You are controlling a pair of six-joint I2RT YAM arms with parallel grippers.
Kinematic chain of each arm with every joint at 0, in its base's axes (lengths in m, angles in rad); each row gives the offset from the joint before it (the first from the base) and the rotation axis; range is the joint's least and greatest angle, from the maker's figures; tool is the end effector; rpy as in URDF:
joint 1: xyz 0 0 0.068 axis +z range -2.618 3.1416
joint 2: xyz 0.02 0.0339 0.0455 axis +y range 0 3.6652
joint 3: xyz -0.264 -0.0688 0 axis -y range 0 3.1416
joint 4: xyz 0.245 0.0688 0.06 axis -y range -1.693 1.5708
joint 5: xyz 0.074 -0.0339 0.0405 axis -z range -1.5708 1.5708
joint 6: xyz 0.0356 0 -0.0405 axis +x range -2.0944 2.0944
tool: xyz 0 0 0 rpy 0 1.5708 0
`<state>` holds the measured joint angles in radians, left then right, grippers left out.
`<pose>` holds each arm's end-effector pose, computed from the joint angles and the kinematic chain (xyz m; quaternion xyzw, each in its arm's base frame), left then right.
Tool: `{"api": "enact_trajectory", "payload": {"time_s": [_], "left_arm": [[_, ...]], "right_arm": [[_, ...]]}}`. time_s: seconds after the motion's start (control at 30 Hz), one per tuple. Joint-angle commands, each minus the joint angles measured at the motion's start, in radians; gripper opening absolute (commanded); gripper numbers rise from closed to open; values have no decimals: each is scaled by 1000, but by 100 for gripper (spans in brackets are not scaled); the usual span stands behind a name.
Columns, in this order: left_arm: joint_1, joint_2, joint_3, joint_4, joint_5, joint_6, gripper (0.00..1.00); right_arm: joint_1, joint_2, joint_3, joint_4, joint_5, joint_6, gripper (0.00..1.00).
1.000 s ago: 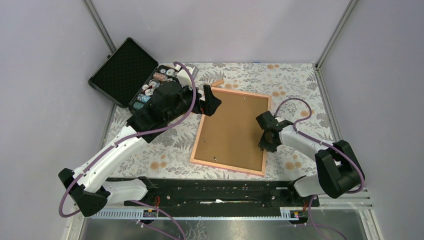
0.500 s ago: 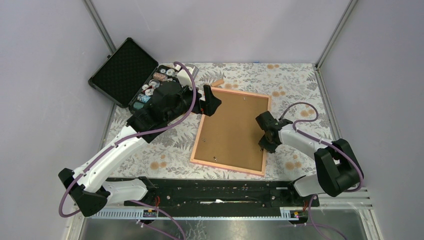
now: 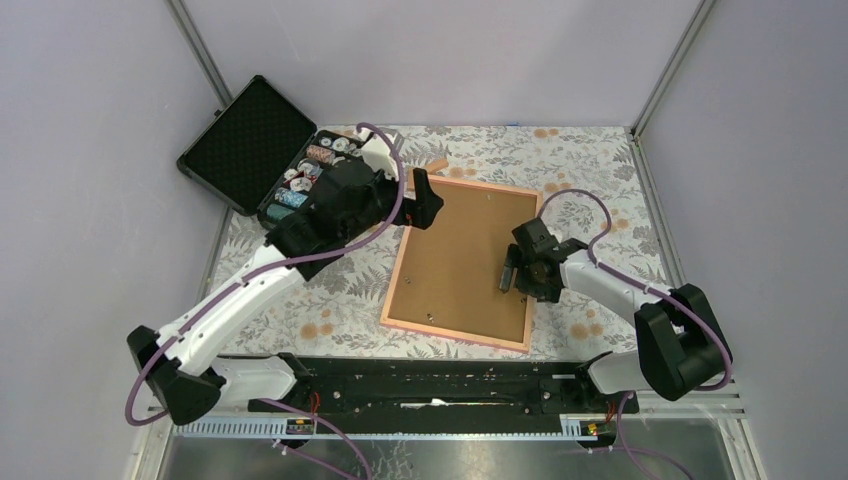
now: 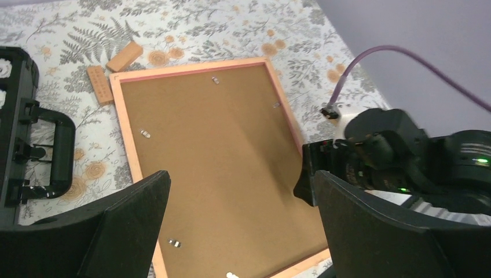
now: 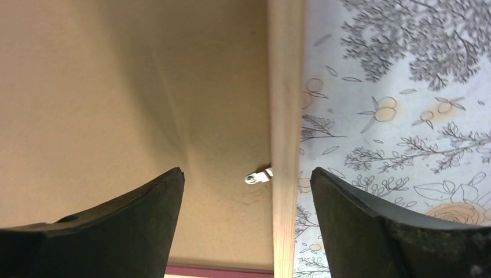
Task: Put the photo into the frame
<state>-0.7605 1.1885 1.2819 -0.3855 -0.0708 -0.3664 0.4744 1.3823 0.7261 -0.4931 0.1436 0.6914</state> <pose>0.1935 -0.1806 0.4095 0.1363 0.7906 -0.2945 0.5193 0.2211 0.1078 0.1712 0.1205 0.9680 0.0563 0.2128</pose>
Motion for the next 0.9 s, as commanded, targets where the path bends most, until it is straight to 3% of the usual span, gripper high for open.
{"api": "enact_trajectory", "payload": {"time_s": [0.0,0.23,0.5,0.63,0.77,0.87], "left_arm": [[-6,46,-19,11,-66,-20,99],[-5,-123,-349,37,-75,-212,99],[3,-60,-415,-52,-192,-265,99],[50,-52,-513,29,-155,-315,99],[146,-6,-593,133,-9,-354,99],[159,44,-627,198,29,-361,93]], "right_arm": [[12,-41,68,-45,-63,-142,90],[12,-125,58,-56,-76,-155,92],[11,-73,67,-55,-47,-74,85],[11,-78,63,-42,15,-64,85],[11,-81,25,-24,63,-64,85],[11,-80,3,-24,79,-63,85]]}}
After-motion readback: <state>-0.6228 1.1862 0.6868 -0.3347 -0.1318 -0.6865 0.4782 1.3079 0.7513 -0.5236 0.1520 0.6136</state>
